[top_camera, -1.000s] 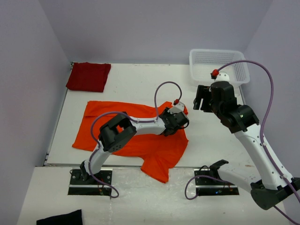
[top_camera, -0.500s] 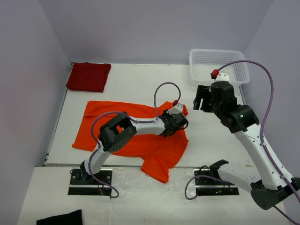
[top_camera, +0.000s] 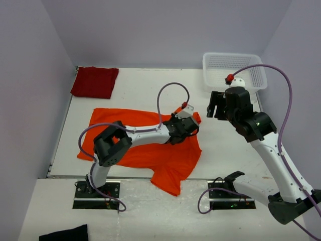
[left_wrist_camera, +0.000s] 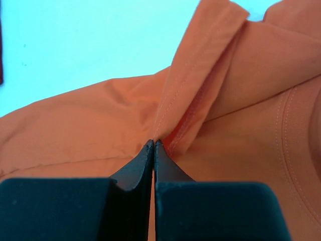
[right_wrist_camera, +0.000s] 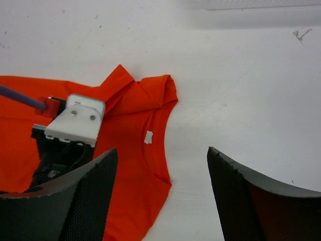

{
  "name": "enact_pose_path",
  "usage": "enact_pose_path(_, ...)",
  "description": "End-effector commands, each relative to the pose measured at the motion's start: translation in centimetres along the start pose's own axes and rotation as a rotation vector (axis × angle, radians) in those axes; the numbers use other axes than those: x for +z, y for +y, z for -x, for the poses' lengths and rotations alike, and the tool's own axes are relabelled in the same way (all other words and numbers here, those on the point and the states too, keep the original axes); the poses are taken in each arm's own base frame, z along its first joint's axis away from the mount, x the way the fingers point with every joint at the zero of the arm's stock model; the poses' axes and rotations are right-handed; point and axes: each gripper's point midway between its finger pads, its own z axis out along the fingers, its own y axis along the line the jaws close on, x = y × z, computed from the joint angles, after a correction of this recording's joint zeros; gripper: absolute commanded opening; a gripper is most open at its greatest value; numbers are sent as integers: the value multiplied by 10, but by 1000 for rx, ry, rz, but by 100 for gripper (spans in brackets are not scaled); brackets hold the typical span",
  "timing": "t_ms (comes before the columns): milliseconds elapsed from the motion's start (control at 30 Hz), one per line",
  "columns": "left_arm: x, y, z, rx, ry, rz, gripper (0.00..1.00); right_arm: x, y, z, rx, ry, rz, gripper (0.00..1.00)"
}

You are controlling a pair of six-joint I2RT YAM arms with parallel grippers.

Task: Fold and stack the t-shirts
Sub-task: Fold the flattened tshirt in 1/3 of the way

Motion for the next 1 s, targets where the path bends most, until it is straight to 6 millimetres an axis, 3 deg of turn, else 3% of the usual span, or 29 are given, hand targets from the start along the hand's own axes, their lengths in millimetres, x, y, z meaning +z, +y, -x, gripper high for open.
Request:
enact_pose_path(0,-26,25,20,-58,-45,22,0,4,-1,5,7,-14,-17,73)
enact_pose_path(67,-34,30,20,-74,-45,15,0,4,-1,4,7,-12,-16,73)
enact_pose_path(267,-49,35,-8,-68,1,2,0,3,2,7,2,-13,-2,73)
enact_pose_path(367,-54,40,-32,-58,34,13,0,4,4,8,-5,-8,2,73)
enact_pose_path(533,-64,50,-56,-64,62,31,0,9,9,0,-18,21,29,73)
enact_pose_path(600,-65,52,-71,-65,83,34,0,14,18,-5,-11,39,74,73)
enact_pose_path(700,-68,51,-80,-83,94,32,0,28,33,-22,8,74,146,73)
enact_pose_path(767,-68,49,-83,-83,98,31,3,40,38,-44,23,128,172,73)
enact_pose_path(800,-69,48,-84,-80,98,31,4,43,52,-46,35,130,246,72)
enact_pose_path(833,-69,47,-83,-85,92,31,7,51,53,-63,34,163,255,72)
enact_pose_path(900,-69,47,-81,-94,86,31,17,61,65,-73,60,180,312,71)
enact_pose_path(933,-70,46,-80,-99,82,32,28,64,69,-90,60,227,340,69)
enact_pose_path(967,-69,46,-79,-102,78,32,33,67,71,-96,65,241,348,67)
